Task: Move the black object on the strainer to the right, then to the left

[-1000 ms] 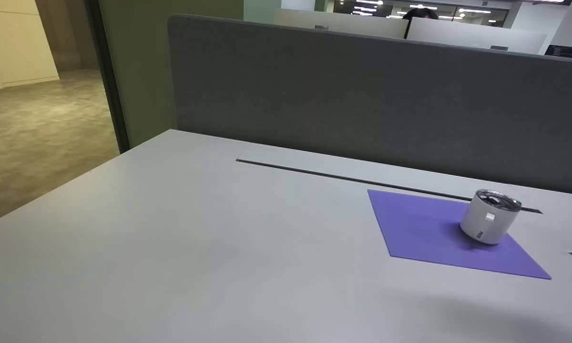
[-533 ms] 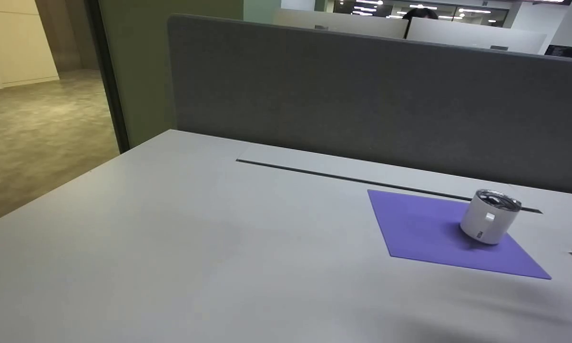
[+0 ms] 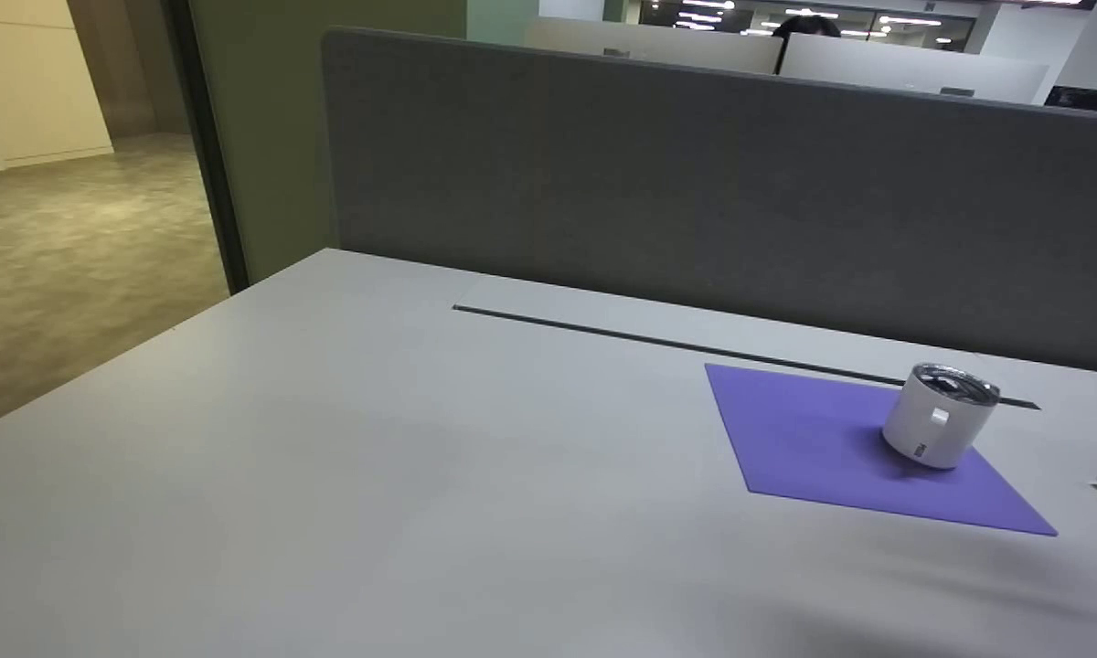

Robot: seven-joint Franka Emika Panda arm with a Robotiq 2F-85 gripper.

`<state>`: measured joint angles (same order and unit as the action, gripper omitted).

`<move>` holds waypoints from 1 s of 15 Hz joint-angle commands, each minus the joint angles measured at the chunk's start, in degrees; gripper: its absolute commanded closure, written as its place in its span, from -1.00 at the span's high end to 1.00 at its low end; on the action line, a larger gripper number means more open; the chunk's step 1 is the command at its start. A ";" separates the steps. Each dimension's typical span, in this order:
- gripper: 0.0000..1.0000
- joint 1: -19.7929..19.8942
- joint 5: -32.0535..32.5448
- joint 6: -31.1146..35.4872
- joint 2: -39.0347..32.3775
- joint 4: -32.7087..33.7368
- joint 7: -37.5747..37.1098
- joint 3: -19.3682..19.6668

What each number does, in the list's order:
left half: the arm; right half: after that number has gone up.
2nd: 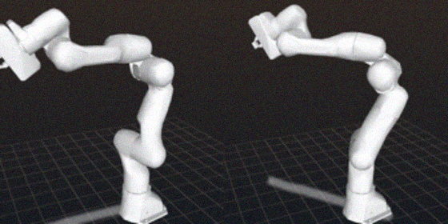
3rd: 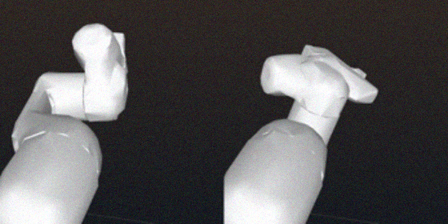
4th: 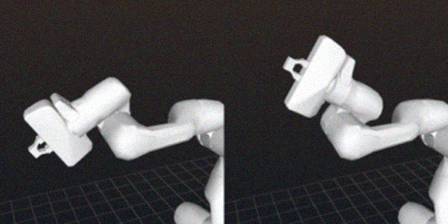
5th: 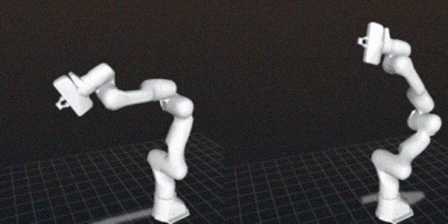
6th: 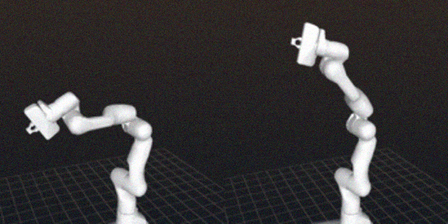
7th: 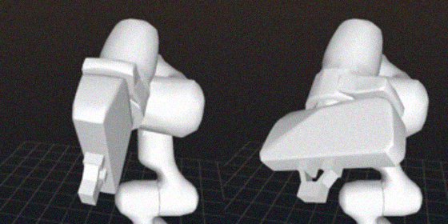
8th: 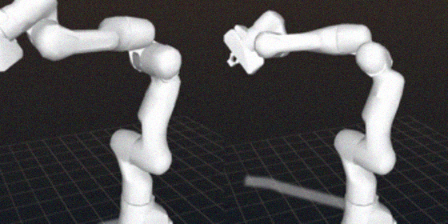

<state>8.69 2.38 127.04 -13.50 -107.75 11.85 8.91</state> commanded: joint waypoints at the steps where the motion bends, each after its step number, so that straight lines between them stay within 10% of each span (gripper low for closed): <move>1: -0.98 0.57 0.16 -0.16 0.01 0.12 -0.08 -0.60; 15: -1.00 -1.82 -1.18 8.22 -16.10 5.37 -2.82 -5.01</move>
<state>6.78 1.66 135.70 -26.32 -105.60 10.91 4.53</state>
